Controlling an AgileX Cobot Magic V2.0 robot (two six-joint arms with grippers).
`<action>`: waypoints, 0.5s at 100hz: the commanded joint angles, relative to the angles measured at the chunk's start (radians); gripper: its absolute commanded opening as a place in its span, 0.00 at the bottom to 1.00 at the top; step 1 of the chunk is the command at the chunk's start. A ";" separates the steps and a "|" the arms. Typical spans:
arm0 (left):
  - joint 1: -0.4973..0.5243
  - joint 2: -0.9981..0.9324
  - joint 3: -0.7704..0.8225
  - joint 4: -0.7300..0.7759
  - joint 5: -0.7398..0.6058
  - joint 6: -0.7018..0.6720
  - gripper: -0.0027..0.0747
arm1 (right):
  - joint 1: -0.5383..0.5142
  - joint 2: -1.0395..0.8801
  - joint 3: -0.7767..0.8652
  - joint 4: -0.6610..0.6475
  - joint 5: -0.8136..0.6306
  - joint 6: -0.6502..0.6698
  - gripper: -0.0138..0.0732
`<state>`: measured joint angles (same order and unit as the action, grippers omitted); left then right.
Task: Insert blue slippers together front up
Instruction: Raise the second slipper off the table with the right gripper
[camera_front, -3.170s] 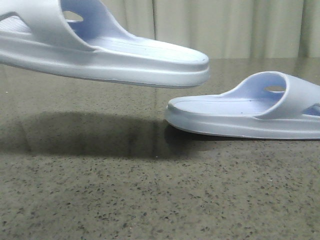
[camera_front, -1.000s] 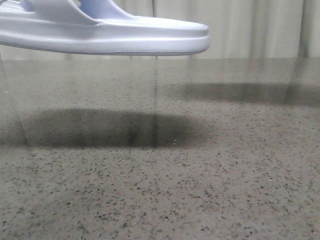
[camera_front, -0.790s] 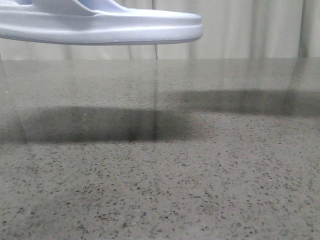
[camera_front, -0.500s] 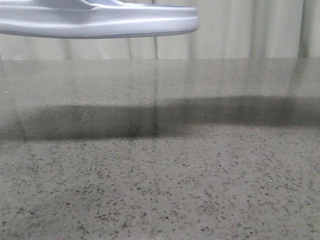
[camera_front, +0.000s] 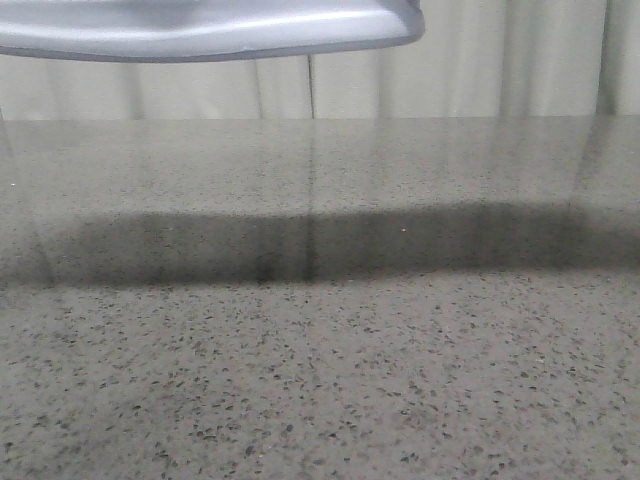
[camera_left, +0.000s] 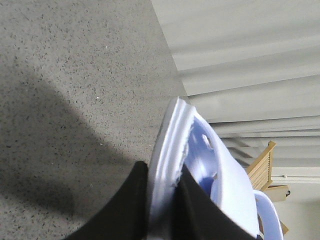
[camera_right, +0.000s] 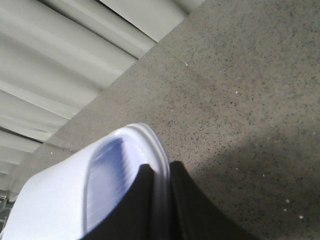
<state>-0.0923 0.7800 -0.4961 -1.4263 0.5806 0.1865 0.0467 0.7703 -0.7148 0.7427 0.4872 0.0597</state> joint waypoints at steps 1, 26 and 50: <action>0.002 -0.001 -0.030 -0.063 0.024 -0.008 0.07 | 0.001 0.017 -0.036 0.073 -0.044 -0.054 0.04; 0.002 -0.001 -0.030 -0.070 0.051 0.001 0.07 | 0.001 0.091 -0.036 0.301 0.026 -0.280 0.04; 0.002 -0.001 -0.030 -0.090 0.068 0.001 0.07 | 0.001 0.127 -0.036 0.480 0.084 -0.457 0.04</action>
<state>-0.0923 0.7800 -0.4961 -1.4365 0.6203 0.1865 0.0467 0.8950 -0.7148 1.1170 0.5523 -0.3164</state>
